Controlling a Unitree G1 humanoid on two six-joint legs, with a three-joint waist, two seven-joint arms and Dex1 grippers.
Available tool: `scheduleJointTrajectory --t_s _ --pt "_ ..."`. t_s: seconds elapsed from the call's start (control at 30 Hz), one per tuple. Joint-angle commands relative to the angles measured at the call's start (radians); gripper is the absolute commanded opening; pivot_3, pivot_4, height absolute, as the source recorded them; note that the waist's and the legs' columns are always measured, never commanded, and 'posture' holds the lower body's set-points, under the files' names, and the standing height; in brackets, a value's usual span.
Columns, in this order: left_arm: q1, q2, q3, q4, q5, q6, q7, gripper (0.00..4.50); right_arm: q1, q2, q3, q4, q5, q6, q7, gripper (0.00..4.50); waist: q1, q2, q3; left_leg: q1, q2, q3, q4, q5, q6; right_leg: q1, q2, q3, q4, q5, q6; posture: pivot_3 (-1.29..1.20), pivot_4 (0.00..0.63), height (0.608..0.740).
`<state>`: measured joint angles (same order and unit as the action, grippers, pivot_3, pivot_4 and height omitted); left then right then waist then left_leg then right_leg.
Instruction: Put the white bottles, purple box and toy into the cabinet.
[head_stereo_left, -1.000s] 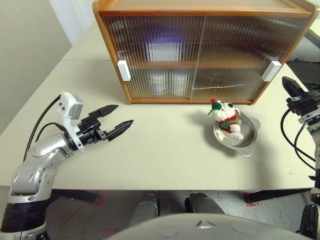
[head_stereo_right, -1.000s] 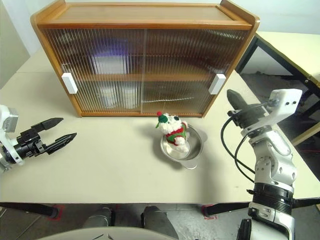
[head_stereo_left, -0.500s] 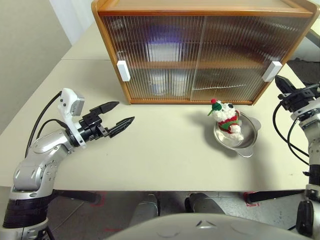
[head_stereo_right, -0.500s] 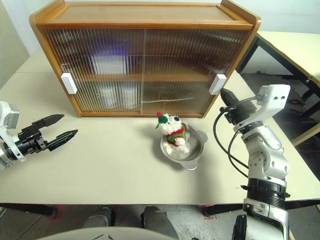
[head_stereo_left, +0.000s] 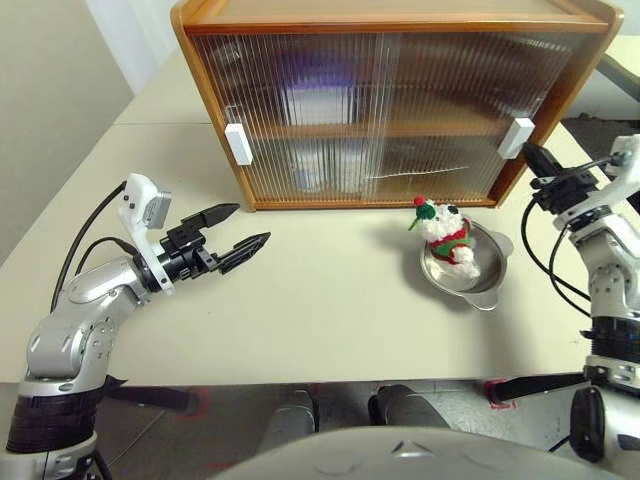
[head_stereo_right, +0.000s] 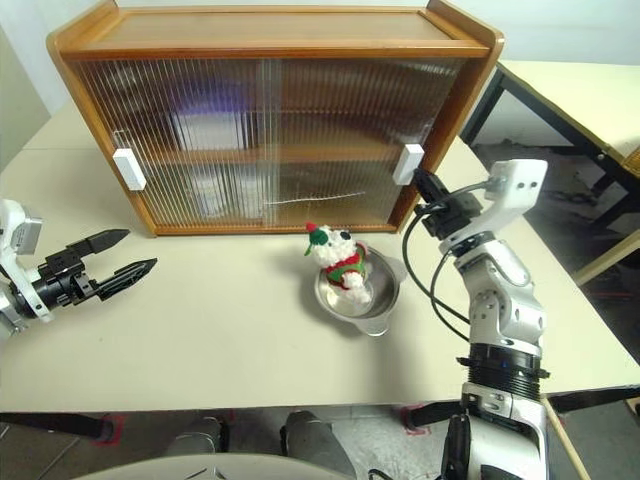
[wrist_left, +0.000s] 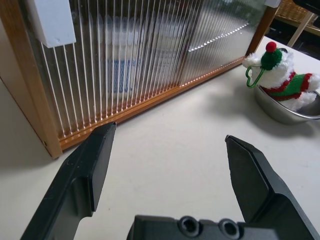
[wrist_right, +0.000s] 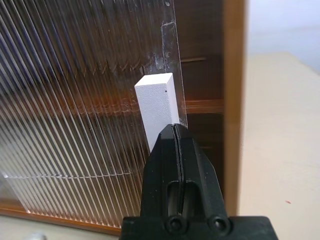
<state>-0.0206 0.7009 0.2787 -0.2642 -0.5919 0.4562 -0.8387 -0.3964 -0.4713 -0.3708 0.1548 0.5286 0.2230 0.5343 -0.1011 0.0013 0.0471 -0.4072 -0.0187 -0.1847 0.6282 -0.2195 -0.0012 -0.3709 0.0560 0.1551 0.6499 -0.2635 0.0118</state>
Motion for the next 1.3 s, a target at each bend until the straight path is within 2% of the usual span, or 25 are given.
scheduleJointTrajectory --t_s 0.03,0.27,0.8,0.9,1.3 --pt "0.028 -0.003 0.003 0.0 0.01 0.001 0.007 4.5 -0.015 0.016 0.025 -0.005 -0.001 0.003 0.016 0.03 0.0 0.0 0.0 0.0 0.0 0.0 0.0 0.0 0.0 0.0 0.0 0.0 0.0 0.0 0.0 -0.14 0.071 0.74" --pt "0.057 0.013 0.019 -0.006 0.007 0.015 0.015 4.5 -0.021 0.065 0.066 -0.03 0.037 0.019 0.092 0.03 -0.002 0.0 0.0 0.001 0.0 0.0 0.0 0.0 0.0 0.0 0.001 0.0 0.0 -0.003 -0.006 -0.15 0.067 0.74" --pt "0.162 0.008 0.069 -0.002 0.015 -0.047 -0.007 4.5 -0.137 0.136 0.154 0.028 -0.002 0.041 0.091 0.03 -0.004 0.001 0.0 0.002 0.005 0.0 -0.001 0.0 -0.001 0.0 0.004 0.0 0.001 -0.002 -0.013 -0.1 0.078 0.74" --pt "0.157 0.009 0.068 0.0 0.019 -0.056 -0.007 4.5 -0.163 0.15 0.17 0.027 -0.009 0.052 0.092 0.03 -0.005 0.002 0.002 0.004 0.007 0.0 -0.001 0.0 -0.001 0.0 0.007 0.001 0.002 0.0 -0.016 -0.11 0.095 0.74" --pt "0.171 0.027 0.065 -0.011 0.02 -0.051 -0.026 4.5 -0.21 0.232 0.252 -0.003 -0.003 0.106 0.106 0.03 -0.004 0.002 0.002 0.005 0.03 0.0 -0.004 -0.002 -0.012 -0.006 0.031 0.001 0.002 0.007 -0.034 -0.1 0.081 0.74"
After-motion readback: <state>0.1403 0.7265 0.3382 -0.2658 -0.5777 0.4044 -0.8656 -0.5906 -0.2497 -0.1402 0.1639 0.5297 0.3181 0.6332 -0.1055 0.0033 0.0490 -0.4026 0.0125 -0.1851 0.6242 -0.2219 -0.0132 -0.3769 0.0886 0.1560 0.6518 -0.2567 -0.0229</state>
